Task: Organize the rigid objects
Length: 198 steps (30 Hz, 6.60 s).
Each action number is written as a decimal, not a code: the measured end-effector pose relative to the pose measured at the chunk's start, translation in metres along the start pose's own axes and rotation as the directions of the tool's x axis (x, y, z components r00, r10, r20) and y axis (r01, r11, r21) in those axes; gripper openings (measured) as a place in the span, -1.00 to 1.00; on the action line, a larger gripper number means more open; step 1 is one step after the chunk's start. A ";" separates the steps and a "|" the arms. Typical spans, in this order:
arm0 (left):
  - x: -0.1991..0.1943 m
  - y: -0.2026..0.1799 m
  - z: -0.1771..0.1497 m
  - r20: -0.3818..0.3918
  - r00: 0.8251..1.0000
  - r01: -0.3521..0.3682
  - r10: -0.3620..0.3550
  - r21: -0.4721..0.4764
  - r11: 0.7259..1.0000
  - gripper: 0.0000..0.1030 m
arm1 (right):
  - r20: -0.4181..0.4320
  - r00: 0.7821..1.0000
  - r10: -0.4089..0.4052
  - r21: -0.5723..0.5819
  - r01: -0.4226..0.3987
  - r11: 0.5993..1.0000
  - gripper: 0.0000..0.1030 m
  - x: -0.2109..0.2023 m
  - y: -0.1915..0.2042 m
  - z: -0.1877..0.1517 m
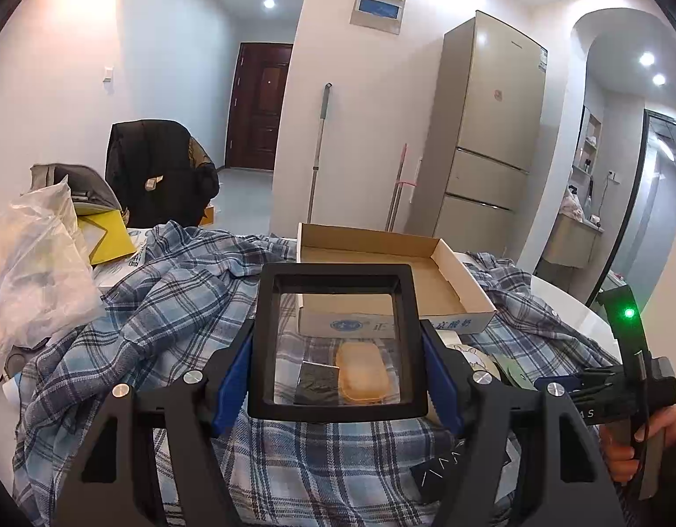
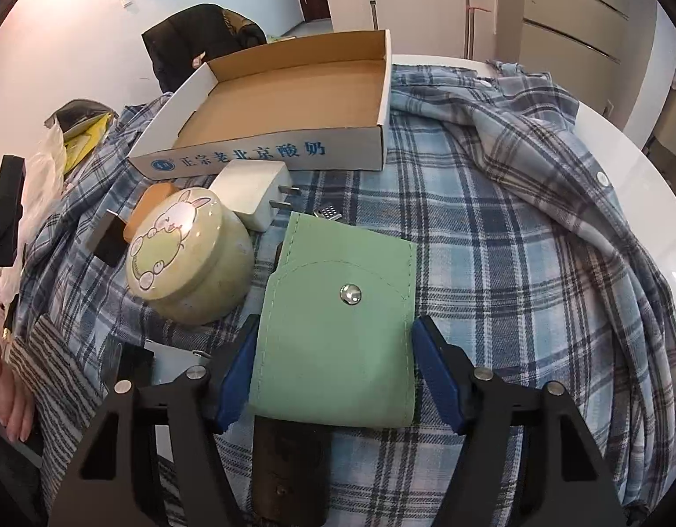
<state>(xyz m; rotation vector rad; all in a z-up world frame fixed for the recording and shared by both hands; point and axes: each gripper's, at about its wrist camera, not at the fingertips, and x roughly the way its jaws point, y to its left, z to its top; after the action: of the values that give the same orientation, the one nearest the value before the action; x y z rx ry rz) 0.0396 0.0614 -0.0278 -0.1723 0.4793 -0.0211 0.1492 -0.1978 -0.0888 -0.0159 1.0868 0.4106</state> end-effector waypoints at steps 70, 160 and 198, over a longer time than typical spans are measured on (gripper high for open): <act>-0.003 0.000 0.000 0.004 1.000 0.015 -0.015 -0.017 1.000 0.39 | -0.071 0.977 -0.202 0.105 0.208 0.972 0.67 0.002 0.031 -0.006; 0.169 -0.044 0.096 -0.341 0.940 0.038 -0.022 0.043 0.998 0.39 | 0.303 0.932 -0.199 0.149 0.160 0.976 0.34 -0.060 0.031 0.161; 0.157 -0.042 0.079 -0.073 0.996 -0.040 0.045 0.060 0.997 0.64 | 0.202 0.969 -0.142 0.187 0.104 0.977 0.34 -0.015 0.005 0.153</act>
<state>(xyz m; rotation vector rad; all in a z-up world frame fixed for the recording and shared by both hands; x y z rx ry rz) 0.2162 0.0230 -0.0234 -0.1044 0.5554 0.0001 0.2725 -0.1653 -0.0020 0.1142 0.8999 0.1979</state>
